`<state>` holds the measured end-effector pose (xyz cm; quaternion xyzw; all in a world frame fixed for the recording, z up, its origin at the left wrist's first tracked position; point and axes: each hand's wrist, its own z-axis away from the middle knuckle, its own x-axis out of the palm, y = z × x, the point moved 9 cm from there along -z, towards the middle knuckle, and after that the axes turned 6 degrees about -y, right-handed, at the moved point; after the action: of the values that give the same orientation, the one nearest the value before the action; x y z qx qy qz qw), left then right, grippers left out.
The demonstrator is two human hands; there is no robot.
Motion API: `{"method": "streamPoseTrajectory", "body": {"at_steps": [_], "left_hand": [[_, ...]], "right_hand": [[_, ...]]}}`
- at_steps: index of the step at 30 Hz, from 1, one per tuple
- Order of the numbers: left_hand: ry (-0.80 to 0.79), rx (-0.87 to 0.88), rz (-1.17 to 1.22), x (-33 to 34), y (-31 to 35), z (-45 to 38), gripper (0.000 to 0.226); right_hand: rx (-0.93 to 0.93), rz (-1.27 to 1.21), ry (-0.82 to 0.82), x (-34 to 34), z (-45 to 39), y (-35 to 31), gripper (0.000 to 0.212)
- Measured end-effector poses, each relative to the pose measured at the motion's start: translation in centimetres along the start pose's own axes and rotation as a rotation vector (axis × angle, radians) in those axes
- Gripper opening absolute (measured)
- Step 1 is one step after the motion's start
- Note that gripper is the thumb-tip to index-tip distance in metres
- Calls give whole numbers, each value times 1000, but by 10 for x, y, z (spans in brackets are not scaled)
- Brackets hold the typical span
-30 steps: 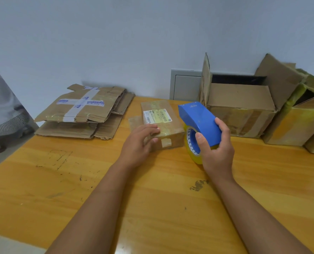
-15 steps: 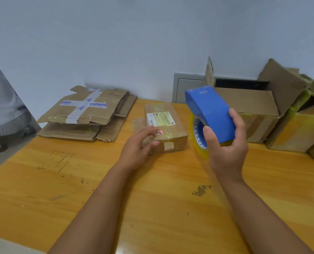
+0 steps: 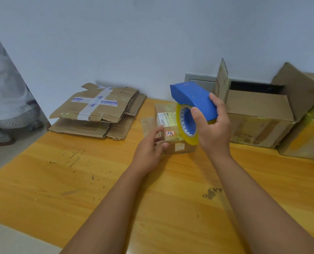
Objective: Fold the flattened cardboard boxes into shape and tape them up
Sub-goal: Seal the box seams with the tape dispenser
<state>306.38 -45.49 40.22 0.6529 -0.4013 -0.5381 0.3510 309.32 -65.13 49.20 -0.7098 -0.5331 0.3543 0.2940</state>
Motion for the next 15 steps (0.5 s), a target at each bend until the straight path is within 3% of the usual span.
{"method": "streamPoseTrajectory", "body": {"at_steps": [3,11,15], "left_hand": [[56,-45,30,1,-1,1,47],[-18,-40,87,-3,-8,-2,42],[65,-66,162,-2,-13,-3,35]], "right_hand": [[-8,17,3,0,0,-1,65],[10,18,1,1,-3,-1,64],[22,19,8,1,-3,-2,65]]}}
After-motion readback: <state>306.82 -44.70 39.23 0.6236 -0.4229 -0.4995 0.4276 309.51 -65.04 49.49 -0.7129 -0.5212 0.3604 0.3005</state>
